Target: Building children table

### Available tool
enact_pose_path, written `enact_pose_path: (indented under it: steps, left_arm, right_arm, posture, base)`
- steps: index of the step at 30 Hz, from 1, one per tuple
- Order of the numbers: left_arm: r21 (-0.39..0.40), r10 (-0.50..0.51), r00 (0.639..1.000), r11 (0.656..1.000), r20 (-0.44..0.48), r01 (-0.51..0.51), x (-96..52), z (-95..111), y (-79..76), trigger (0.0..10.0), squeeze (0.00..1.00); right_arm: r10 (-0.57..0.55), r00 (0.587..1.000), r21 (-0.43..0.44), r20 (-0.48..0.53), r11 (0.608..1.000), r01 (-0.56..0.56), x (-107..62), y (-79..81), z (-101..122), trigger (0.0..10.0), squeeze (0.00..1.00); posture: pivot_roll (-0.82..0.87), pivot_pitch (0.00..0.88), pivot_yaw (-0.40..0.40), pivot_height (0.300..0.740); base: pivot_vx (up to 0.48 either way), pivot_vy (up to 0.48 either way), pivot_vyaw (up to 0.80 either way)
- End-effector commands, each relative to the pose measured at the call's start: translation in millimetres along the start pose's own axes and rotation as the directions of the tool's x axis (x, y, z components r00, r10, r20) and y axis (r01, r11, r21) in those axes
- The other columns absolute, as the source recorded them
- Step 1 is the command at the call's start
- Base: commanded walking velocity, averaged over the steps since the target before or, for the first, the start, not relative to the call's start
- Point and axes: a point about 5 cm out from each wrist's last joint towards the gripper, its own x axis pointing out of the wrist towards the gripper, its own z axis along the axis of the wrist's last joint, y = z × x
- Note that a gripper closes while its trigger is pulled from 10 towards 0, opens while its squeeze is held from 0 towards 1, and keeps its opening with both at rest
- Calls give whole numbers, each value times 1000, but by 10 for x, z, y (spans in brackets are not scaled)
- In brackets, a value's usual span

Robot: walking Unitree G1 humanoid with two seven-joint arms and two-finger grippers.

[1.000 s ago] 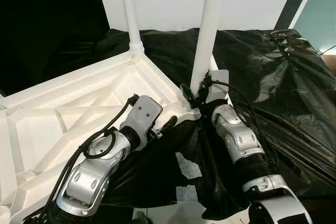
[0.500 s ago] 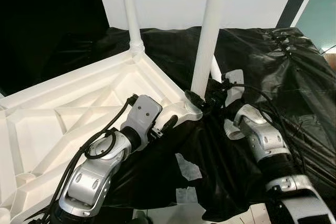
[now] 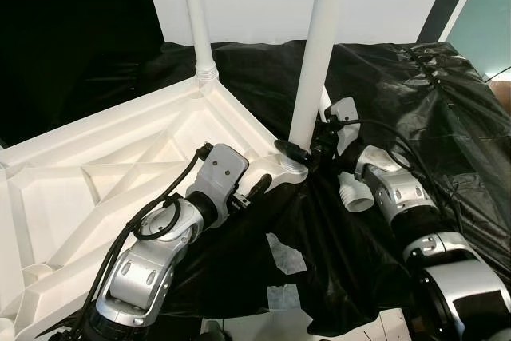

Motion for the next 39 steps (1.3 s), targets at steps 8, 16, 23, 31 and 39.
enact_pose_path:
  steps: [8,16,23,31,39]
  left_arm:
    - [25,61,998,998,-15,-61,8,-49,-45,10000,0]
    - [26,80,996,996,-31,-80,8,-89,-53,10000,0]
    - [22,85,996,996,-32,-84,15,-91,-58,10000,0]
    - [21,92,995,996,-29,-91,23,-92,-61,10000,0]
    - [30,107,994,994,-31,-106,18,-112,-37,10000,0]
  right_arm:
    - [-37,999,54,-34,998,39,-33,47,-135,0,0]
    - [-188,979,77,-79,978,194,-21,74,-216,10000,0]
    - [-331,937,126,-109,931,344,38,128,-250,10000,0]
    - [-540,829,194,-144,806,559,154,331,-280,10000,0]
    - [-518,855,245,-30,825,509,189,465,-118,10000,0]
  posture:
    - [134,41,-30,740]
    - [131,51,-27,740]
    - [124,59,-24,740]
    - [121,72,-25,740]
    - [108,84,-16,740]
  base:
    - [0,0,0]
    - [0,0,0]
    - [0,0,0]
    - [0,0,0]
    - [0,0,0]
